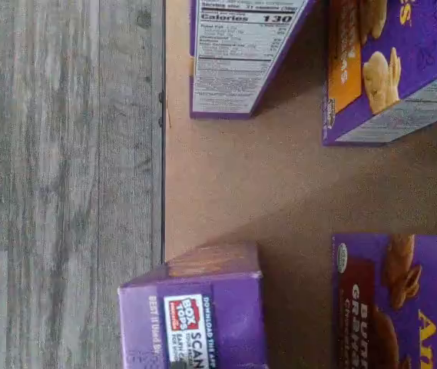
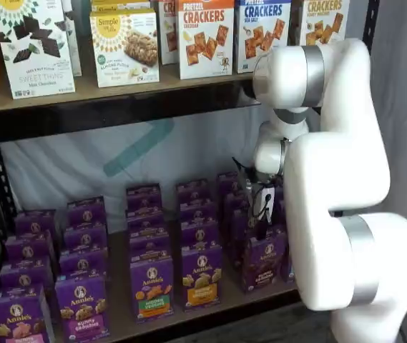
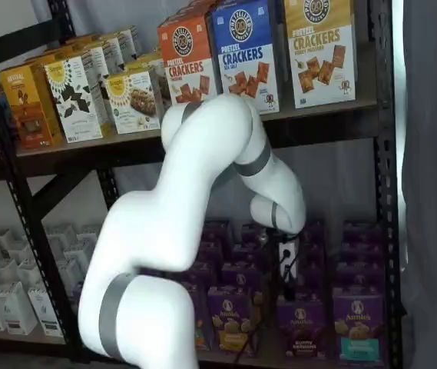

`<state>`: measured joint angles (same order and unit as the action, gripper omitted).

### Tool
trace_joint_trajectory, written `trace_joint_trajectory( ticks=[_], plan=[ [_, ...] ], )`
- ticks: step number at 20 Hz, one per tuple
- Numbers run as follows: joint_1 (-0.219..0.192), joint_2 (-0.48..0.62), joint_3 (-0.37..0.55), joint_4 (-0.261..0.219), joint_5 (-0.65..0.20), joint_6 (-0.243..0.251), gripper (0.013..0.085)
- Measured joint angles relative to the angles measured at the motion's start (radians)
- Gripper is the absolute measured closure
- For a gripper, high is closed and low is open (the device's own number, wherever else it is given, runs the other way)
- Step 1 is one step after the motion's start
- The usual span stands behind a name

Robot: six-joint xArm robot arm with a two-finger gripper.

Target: Pick up the purple box with a brown patch in the center, on the bottom shelf, the fifth box from the left

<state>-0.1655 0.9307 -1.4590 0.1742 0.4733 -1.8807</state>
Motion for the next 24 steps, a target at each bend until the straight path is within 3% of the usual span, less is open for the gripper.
trace_joint_trajectory(
  ticks=[4, 12, 18, 24],
  plan=[
    [0.015, -0.107, 0.112, 0.072, -0.034, -0.05, 0.013],
    [0.032, -0.256, 0.237, 0.045, -0.012, -0.006, 0.013],
    [0.039, -0.258, 0.232, 0.001, 0.022, 0.041, 0.013],
    [0.039, -0.196, 0.165, -0.029, 0.067, 0.068, 0.013]
  ],
)
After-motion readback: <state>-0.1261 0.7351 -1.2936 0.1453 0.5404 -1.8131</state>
